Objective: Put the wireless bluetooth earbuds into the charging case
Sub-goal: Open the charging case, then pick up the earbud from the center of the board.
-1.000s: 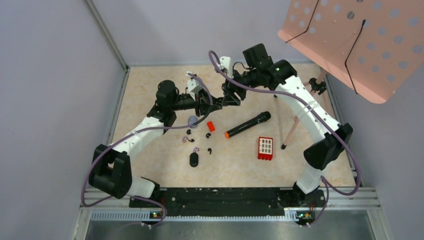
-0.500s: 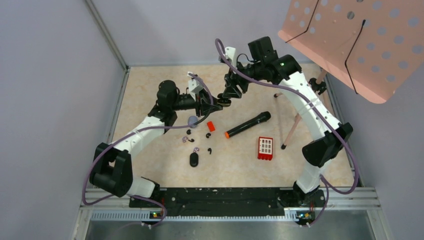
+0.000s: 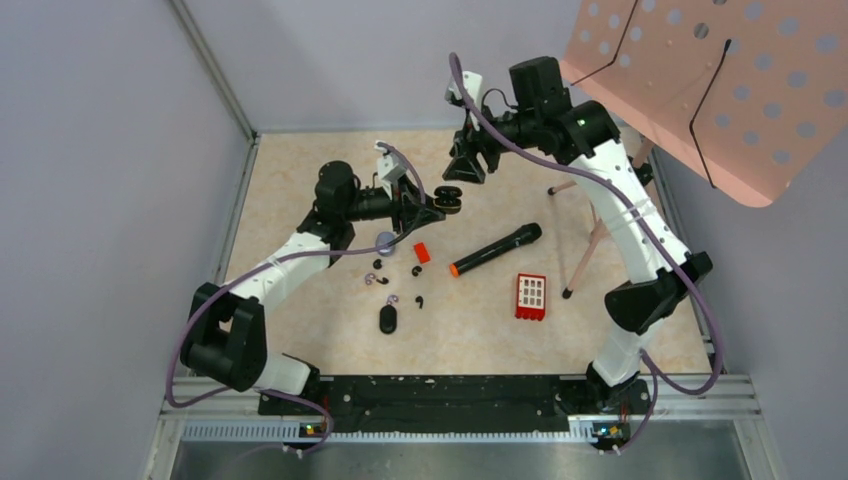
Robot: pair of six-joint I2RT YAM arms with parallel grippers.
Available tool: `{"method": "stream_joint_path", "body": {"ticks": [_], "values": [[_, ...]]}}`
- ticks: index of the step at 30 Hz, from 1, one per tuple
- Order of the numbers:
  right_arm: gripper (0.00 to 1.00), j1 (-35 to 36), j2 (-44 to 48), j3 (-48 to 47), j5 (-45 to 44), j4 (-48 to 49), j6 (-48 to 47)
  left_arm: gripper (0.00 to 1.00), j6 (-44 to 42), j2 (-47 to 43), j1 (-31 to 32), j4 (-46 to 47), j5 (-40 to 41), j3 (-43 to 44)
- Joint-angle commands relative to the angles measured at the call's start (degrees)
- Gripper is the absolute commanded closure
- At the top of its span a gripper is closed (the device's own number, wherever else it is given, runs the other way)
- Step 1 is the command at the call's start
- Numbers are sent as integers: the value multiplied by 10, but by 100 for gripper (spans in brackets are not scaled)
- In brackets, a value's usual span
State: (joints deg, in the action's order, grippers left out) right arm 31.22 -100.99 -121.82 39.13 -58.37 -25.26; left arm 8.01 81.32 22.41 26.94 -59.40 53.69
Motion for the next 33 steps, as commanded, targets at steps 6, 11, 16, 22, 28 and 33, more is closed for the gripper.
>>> {"method": "stream_joint_path", "body": {"ticks": [6, 11, 16, 22, 28, 33], "values": [[49, -4, 48, 29, -14, 51, 23, 100, 107, -4, -35, 49, 31, -15], [59, -6, 136, 265, -40, 191, -11, 100, 126, -44, -99, 18, 46, -38], [69, -3, 104, 319, -22, 216, -18, 100, 137, -93, -176, -36, 77, -61], [70, 57, 46, 380, -43, 239, 8, 100, 122, -148, -212, -91, 139, -84], [72, 80, -43, 399, -22, 277, 78, 100, 171, -189, -235, -120, 198, -108], [67, 126, -91, 406, -46, 285, 60, 100, 162, -215, -260, -167, 227, -110]]}}
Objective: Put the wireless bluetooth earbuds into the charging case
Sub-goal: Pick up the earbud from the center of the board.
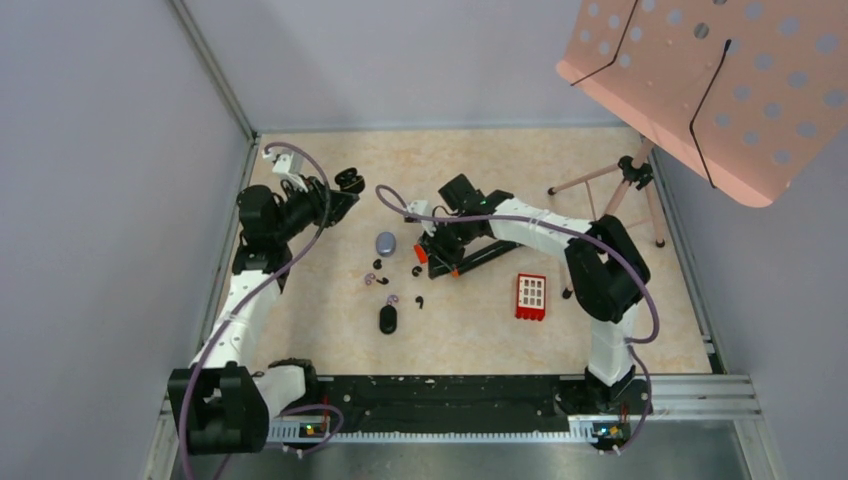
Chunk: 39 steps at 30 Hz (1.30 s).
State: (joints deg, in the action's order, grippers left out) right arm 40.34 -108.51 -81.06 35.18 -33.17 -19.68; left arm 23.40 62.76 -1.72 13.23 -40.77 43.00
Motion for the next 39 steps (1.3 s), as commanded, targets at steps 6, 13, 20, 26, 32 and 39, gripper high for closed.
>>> {"method": "stream_joint_path", "body": {"ticks": [6, 13, 20, 26, 32, 39], "values": [[67, 55, -58, -12, -30, 47, 11, 100, 38, -37, -61, -56, 62, -4], [62, 76, -70, -17, -29, 36, -6, 100, 28, -36, -83, -77, 69, 5], [64, 96, -78, -18, -41, 40, -4, 100, 24, -35, -91, -78, 69, 6], [67, 106, -87, -19, -58, 43, 5, 100, 24, -45, -93, -82, 69, 0], [70, 106, -92, -20, -76, 45, 5, 100, 26, -57, -94, -79, 69, -9], [72, 111, -94, -16, -90, 32, -20, 100, 31, -54, -94, -68, 70, -14]]}}
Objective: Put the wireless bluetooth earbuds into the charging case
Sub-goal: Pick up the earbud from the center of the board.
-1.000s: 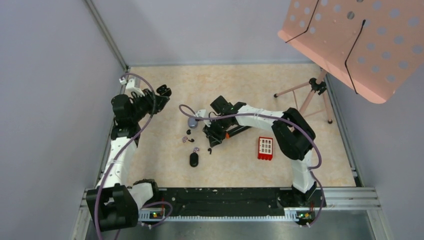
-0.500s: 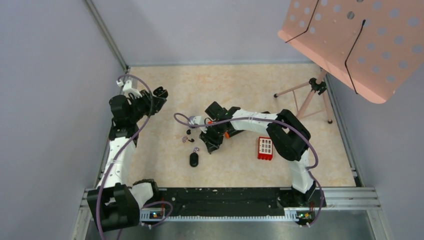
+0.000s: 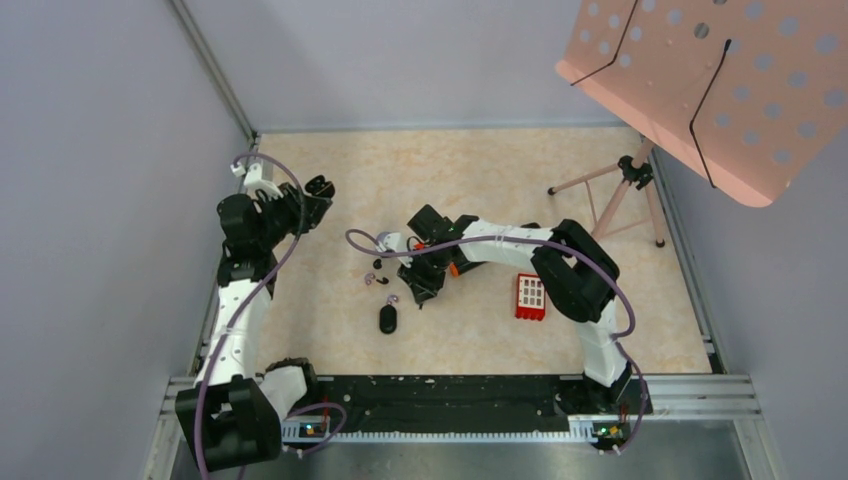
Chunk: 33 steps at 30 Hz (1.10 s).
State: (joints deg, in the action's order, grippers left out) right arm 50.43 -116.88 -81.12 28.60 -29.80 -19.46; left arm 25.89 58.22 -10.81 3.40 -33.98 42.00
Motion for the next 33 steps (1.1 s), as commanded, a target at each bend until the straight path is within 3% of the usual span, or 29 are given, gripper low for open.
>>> {"method": "stream_joint_path", "body": {"ticks": [1, 14, 29, 33], "values": [[72, 13, -9, -13, -28, -3, -27, 100, 6, -7, -4, 30, 1, -3], [78, 24, -9, 7, -61, -5, -58, 100, 0, 13, -4, 29, -10, 9], [75, 24, 10, 15, -87, -17, -52, 100, -10, 18, -4, 22, -41, 7], [89, 23, 12, 18, -90, -19, -56, 100, -8, 19, -3, 24, -49, 4]]}}
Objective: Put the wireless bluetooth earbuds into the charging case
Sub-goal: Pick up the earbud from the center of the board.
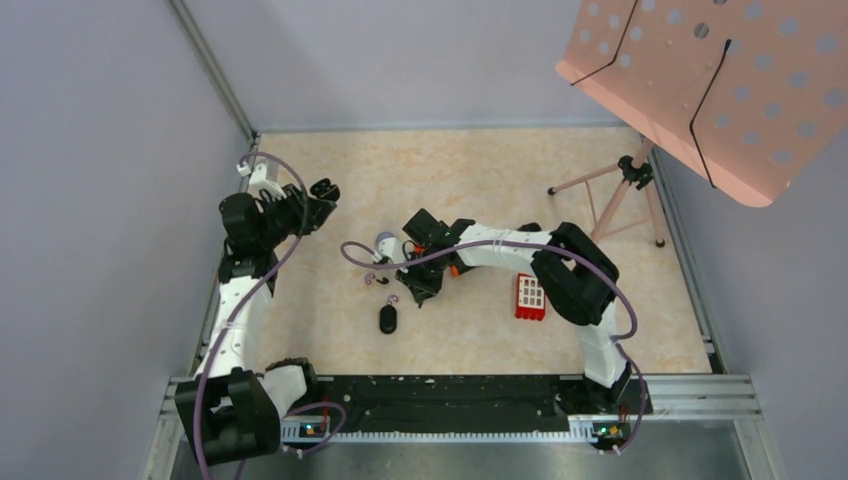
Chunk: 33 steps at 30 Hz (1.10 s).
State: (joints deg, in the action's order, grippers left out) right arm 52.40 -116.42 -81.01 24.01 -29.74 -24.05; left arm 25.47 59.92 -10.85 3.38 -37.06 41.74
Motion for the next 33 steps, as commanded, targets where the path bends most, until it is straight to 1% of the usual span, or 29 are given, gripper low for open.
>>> {"method": "stream_joint_path", "body": {"ticks": [1, 4, 8, 13, 16, 21, 23, 25, 29, 33], "values": [[92, 4, 9, 17, -44, -22, -11, 100, -3, 3, -3, 25, -18, 5], [96, 2, 22, 13, -58, -24, -20, 100, -1, 9, -2, 33, -25, 2], [99, -16, 43, -19, -62, -56, -51, 100, 8, 25, -1, 55, -41, -2], [100, -38, 119, -51, -54, -78, -106, 100, 10, 61, 12, 88, -71, 14], [100, -48, 171, -63, -47, -78, -141, 100, 2, 88, 32, 101, -95, 32], [100, -57, 247, -83, -41, -71, -188, 100, -37, 138, 88, 111, -146, 75], [100, -57, 283, -76, -48, -41, -210, 100, -48, 150, 115, 117, -172, 89], [100, -58, 317, -62, -66, 11, -227, 100, -57, 154, 147, 133, -189, 95], [100, -57, 360, -37, -94, 95, -255, 100, -70, 154, 184, 138, -200, 111], [100, -42, 393, 6, -120, 172, -315, 100, -68, 148, 213, 139, -209, 121]]}}
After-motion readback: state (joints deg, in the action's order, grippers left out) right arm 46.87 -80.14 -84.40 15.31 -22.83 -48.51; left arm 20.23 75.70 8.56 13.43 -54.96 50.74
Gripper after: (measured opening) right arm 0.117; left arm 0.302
